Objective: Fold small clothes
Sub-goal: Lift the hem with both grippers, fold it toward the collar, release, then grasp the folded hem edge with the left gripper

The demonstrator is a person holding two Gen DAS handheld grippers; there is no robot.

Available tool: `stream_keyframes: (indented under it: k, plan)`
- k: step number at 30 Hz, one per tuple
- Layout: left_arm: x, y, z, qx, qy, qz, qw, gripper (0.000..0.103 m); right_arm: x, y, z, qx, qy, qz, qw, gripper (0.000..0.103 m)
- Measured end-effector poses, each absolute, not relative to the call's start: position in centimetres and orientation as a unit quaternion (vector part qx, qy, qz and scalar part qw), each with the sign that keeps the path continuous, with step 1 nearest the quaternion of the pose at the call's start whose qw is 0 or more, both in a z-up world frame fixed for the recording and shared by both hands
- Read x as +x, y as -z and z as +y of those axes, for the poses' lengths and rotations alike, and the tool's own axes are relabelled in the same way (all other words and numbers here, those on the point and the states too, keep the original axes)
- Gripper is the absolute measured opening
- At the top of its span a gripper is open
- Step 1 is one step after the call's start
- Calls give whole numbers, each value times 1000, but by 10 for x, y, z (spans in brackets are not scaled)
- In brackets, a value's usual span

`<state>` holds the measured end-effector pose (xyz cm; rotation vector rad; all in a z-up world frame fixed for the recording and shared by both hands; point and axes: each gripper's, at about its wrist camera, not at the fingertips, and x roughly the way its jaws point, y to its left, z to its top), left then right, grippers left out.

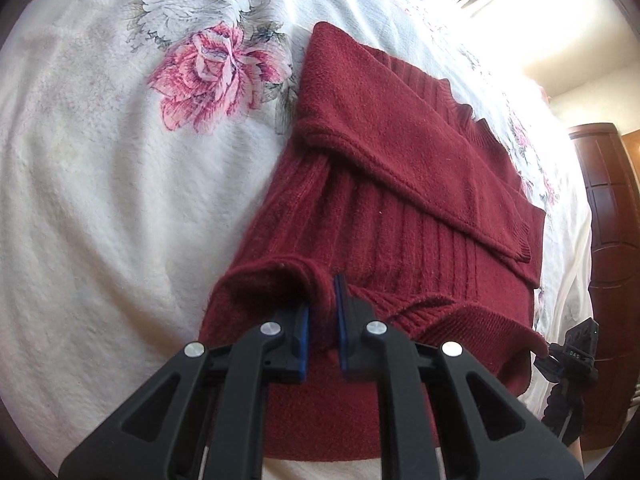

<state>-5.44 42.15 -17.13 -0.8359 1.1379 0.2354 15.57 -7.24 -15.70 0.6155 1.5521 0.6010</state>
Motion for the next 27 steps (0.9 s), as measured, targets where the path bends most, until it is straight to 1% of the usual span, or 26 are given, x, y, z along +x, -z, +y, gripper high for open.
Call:
stream_keyframes:
  k: [3, 6, 8, 10, 11, 13, 15, 20, 23, 25, 27]
  plan:
    - [-56, 170, 423, -395, -105, 523, 748, 13, 158, 157, -72, 274, -262, 682, 626, 16]
    - [-62, 163, 424, -399, -97, 525, 746, 16, 157, 148, -75, 268, -260, 679, 632, 29]
    - [-68, 157, 425, -401, -89, 525, 745, 19, 157, 140, -78, 263, -258, 673, 642, 43]
    - [-76, 151, 423, -398, -84, 528, 745, 21, 156, 130, -82, 243, -249, 668, 658, 54]
    - [-80, 148, 422, -393, -82, 531, 746, 22, 156, 127, -85, 238, -249, 666, 662, 54]
    - [-86, 144, 419, -378, -83, 542, 746, 34, 153, 122, -89, 240, -252, 663, 663, 54]
    - [-93, 141, 420, -367, -89, 548, 747, 40, 150, 118, -91, 238, -254, 663, 663, 54]
    - [-105, 131, 430, -361, -102, 544, 751, 41, 143, 109, -84, 208, -261, 661, 672, 54]
    - [-95, 124, 427, -310, -108, 549, 769, 42, 142, 107, -77, 201, -266, 659, 675, 54]
    - [-86, 120, 424, -271, -107, 552, 781, 46, 142, 106, -73, 196, -268, 658, 676, 54]
    - [-74, 118, 419, -224, -104, 553, 796, 46, 143, 106, -68, 193, -272, 659, 674, 54]
